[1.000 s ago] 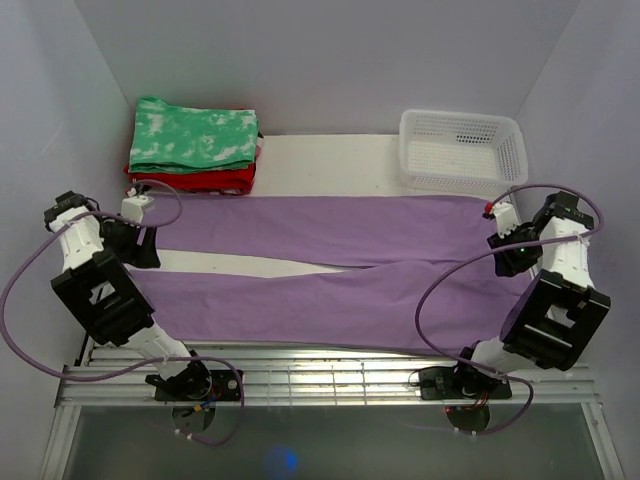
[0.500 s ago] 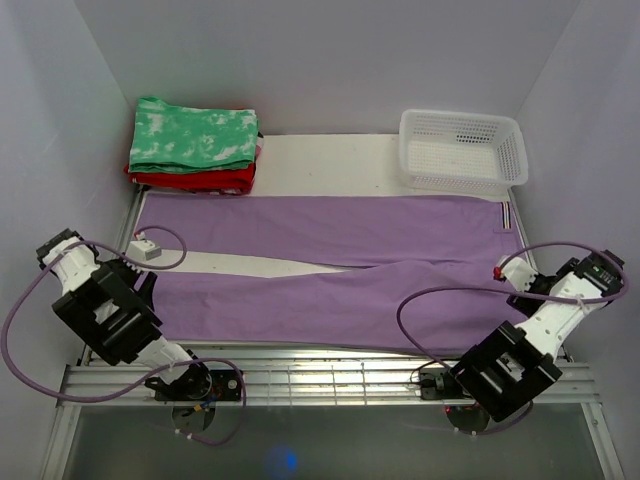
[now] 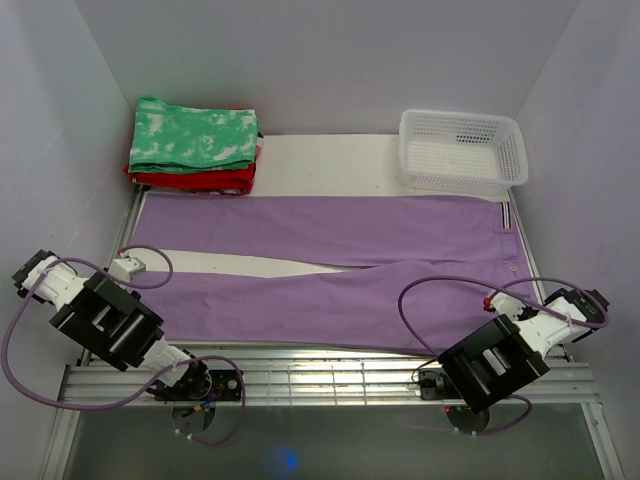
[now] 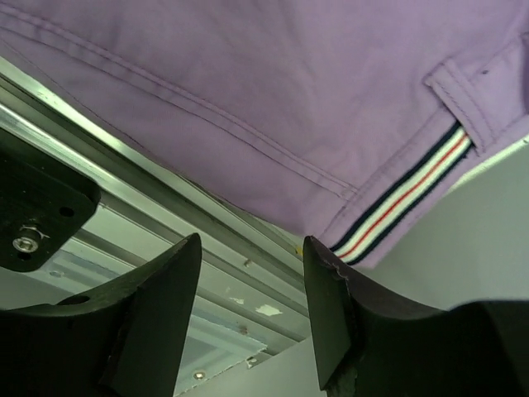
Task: Fold and stack the trousers
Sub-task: Flatten the trousers out
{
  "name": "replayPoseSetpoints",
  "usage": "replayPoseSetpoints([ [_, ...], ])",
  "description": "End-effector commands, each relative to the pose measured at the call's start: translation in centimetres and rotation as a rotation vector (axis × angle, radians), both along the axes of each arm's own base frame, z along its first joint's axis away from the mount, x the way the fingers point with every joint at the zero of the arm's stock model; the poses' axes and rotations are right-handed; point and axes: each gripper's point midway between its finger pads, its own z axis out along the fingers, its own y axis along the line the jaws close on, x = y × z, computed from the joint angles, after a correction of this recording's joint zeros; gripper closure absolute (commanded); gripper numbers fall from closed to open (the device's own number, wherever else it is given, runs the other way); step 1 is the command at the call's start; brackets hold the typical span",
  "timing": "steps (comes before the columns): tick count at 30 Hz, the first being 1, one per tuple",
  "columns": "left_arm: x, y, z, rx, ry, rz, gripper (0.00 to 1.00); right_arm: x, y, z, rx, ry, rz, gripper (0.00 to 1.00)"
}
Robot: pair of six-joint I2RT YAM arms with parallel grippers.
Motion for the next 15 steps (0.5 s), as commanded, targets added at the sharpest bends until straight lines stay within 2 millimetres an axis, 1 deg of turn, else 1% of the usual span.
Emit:
replayPoseSetpoints([
  [1,-0.7,0.4,0.5,-0.026,-0.022,-0.05,0.16,2.2,-1.5,0.3,-0.21,0.0,0.625,0.43],
  [3,-0.3,0.9,0.7,-0.025,-0.045,-0.047,0.16,2.4,-1.5,0.1,-0.209,-0.011,0.624,0.46],
  [4,0.0,1.1,0.9,-0.025,-0.058,-0.047,0.17,2.5,-1.5,0.1,-0.209,-0.014,0.621,0.52],
  [5,0.4,1.3,1.1,-0.022,-0.075,-0.044,0.16,2.6,-1.6,0.2,-0.212,-0.017,0.623,0.54],
  [7,0.9,1.1,1.3,-0.027,-0.101,-0.053,0.17,2.5,-1.9,0.1,-0.223,-0.009,0.622,0.59],
  [8,0.9,1.1,1.2,-0.026,-0.106,-0.067,0.17,2.4,-2.0,-0.3,-0.227,-0.001,0.621,0.6],
  [9,0.8,1.0,1.1,-0.029,-0.101,-0.07,0.17,2.6,-2.6,-0.3,-0.258,0.001,0.622,0.6],
  [10,0.5,1.0,0.9,-0.03,-0.091,-0.071,0.17,2.6,-2.8,-0.4,-0.27,0.001,0.623,0.6],
  [11,0.3,0.9,0.6,-0.037,-0.081,-0.072,0.17,2.7,-2.9,-0.5,-0.277,-0.002,0.623,0.62],
  [13,0.5,0.9,0.4,-0.046,-0.078,-0.065,0.18,2.9,-3.1,-0.1,-0.285,-0.007,0.619,0.69],
  [14,0.9,1.1,0.6,-0.051,-0.094,-0.051,0.18,3.1,-3.1,0.2,-0.28,-0.016,0.614,0.68],
  [15,1.8,1.9,1.6,-0.044,-0.118,-0.009,0.18,3.8,-3.0,1.7,-0.268,-0.06,0.602,0.65],
])
